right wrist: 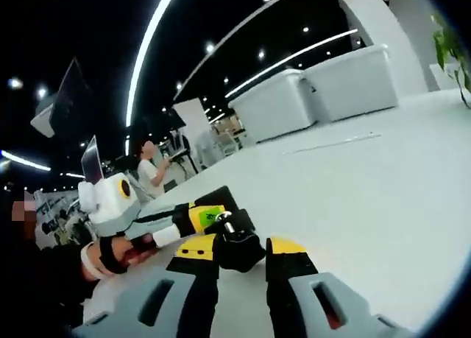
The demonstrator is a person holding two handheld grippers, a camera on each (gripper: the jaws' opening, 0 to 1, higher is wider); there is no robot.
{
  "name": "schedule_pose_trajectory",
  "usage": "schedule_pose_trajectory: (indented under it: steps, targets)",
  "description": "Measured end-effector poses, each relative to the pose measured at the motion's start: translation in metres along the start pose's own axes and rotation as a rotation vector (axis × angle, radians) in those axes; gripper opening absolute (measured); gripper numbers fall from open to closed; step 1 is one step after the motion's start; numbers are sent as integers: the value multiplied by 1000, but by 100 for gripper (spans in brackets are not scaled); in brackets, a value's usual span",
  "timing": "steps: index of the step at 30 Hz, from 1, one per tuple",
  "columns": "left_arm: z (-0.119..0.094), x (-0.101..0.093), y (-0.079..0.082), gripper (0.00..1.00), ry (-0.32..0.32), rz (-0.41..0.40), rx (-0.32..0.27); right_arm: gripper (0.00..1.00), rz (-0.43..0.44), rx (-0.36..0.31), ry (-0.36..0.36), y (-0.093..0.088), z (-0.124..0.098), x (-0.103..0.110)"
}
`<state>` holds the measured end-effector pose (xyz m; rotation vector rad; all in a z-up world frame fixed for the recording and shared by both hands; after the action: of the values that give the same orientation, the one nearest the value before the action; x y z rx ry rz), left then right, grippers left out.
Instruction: Clamp the fixed fixture on the desktop, loosen the retaining clip, secure it to the edge of the desk, and tighten the retaining clip.
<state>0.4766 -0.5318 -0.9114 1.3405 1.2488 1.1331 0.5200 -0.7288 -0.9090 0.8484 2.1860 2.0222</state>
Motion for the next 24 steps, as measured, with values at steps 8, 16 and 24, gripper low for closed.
schedule_pose_trajectory:
  steps: [8, 16, 24]
  targets:
    - [-1, 0, 0, 4, 6, -2, 0, 25, -323, 13, -31, -4, 3, 7]
    - [-1, 0, 0, 4, 6, -2, 0, 24, -594, 64, -57, -10, 7, 11]
    - [-1, 0, -1, 4, 5, -4, 3, 24, -654, 64, -68, -11, 5, 15]
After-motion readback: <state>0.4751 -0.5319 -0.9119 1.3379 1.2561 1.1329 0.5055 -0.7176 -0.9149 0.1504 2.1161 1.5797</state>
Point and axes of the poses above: the point that each gripper's makers call its tool centre point, and the gripper's own axes: z roughly forward along the fingers, x roughly to its left, y roughly out of its top, the point moved 10 cm from there along -z, roughly backward along the fingers, and after that the axes turned 8 degrees about y, right-handed, at the moved point
